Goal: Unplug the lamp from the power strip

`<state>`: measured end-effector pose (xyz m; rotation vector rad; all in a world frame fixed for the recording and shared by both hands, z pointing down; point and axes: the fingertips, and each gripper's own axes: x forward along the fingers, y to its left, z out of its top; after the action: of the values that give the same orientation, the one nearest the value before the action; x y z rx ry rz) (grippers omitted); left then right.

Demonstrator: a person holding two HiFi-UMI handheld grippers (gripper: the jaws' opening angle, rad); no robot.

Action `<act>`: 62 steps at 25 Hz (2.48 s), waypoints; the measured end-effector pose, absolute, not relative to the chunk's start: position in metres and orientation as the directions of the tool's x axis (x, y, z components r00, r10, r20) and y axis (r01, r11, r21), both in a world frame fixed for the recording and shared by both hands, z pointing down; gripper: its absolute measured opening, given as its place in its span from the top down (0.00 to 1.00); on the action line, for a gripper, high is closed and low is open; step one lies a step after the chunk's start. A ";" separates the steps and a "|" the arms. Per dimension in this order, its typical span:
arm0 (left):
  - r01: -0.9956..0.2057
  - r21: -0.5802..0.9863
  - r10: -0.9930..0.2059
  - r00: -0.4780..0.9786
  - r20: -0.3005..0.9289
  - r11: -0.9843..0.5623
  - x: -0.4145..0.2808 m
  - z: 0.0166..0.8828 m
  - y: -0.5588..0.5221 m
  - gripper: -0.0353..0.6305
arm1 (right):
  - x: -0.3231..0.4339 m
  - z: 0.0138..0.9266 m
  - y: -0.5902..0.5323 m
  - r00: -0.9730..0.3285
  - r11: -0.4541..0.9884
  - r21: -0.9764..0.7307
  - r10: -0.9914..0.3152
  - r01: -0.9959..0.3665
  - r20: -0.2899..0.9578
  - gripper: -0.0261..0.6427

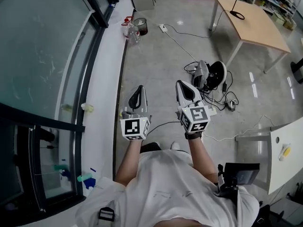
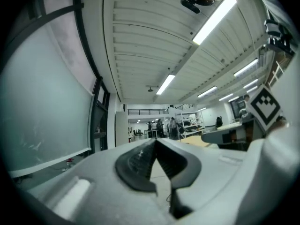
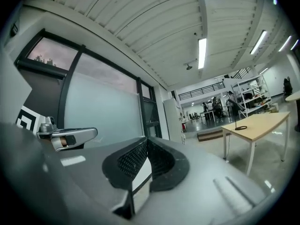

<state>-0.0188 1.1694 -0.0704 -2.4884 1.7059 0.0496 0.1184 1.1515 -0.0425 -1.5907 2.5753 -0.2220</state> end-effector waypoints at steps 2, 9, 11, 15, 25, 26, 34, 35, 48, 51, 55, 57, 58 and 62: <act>-0.934 -0.088 -0.932 0.353 -0.078 -0.346 -0.027 -0.065 1.170 0.94 | 0.112 -0.037 1.147 -0.456 0.449 -0.186 -0.890 -0.874 -0.004 0.95; -0.930 -0.063 -0.927 0.366 -0.085 -0.362 -0.047 -0.061 1.150 0.94 | 0.078 -0.029 1.128 -0.493 0.484 -0.163 -0.870 -0.860 0.015 0.95; -0.917 -0.060 -0.909 0.399 -0.124 -0.395 -0.049 -0.066 1.142 0.94 | 0.067 -0.028 1.116 -0.498 0.490 -0.158 -0.867 -0.857 0.011 0.95; -0.887 -0.026 -0.868 0.456 -0.198 -0.460 -0.067 -0.078 1.110 0.94 | 0.038 -0.027 1.086 -0.522 0.512 -0.189 -0.853 -0.838 0.004 0.95; -0.895 0.015 -0.879 0.434 -0.198 -0.445 -0.167 -0.078 1.017 0.94 | -0.061 -0.040 0.998 -0.550 0.535 -0.241 -0.835 -0.809 -0.007 0.95; -0.893 0.026 -0.880 0.436 -0.190 -0.449 -0.177 -0.075 1.009 0.94 | -0.073 -0.039 0.994 -0.560 0.545 -0.242 -0.828 -0.803 -0.007 0.95; -0.863 0.106 -0.866 0.477 -0.151 -0.494 -0.186 -0.050 0.954 0.94 | -0.097 -0.020 0.962 -0.557 0.537 -0.200 -0.828 -0.820 0.061 0.95; -0.856 0.108 -0.859 0.490 -0.148 -0.506 -0.181 -0.048 0.946 0.94 | -0.094 -0.020 0.954 -0.550 0.531 -0.195 -0.833 -0.825 0.061 0.95; -0.862 0.025 -0.852 0.496 -0.169 -0.507 -0.126 -0.066 0.756 0.94 | -0.052 -0.033 0.749 -0.564 0.561 -0.167 -0.825 -0.811 -0.033 0.95; -0.856 0.031 -0.852 0.509 -0.123 -0.516 -0.108 -0.065 0.710 0.94 | -0.040 -0.043 0.709 -0.584 0.584 -0.143 -0.810 -0.799 -0.044 0.95; -0.841 0.054 -0.842 0.537 -0.055 -0.539 -0.086 -0.045 0.673 0.94 | -0.024 -0.030 0.670 -0.581 0.578 -0.114 -0.814 -0.808 -0.011 0.95; -0.842 0.055 -0.844 0.537 -0.019 -0.537 -0.081 -0.033 0.656 0.94 | -0.019 -0.020 0.652 -0.578 0.571 -0.140 -0.816 -0.809 0.012 0.95; -0.842 0.057 -0.843 0.537 -0.004 -0.537 -0.080 -0.028 0.647 0.94 | -0.019 -0.015 0.644 -0.579 0.570 -0.152 -0.815 -0.807 0.022 0.95; -0.823 0.062 -0.824 0.566 0.017 -0.564 -0.067 -0.014 0.608 0.94 | -0.008 0.002 0.610 -0.555 0.541 -0.170 -0.831 -0.824 0.046 0.95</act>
<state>-0.0667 0.6084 -0.0140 -2.8355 1.4934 0.0228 -0.0082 0.6100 0.0024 -1.4621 2.7220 -0.2671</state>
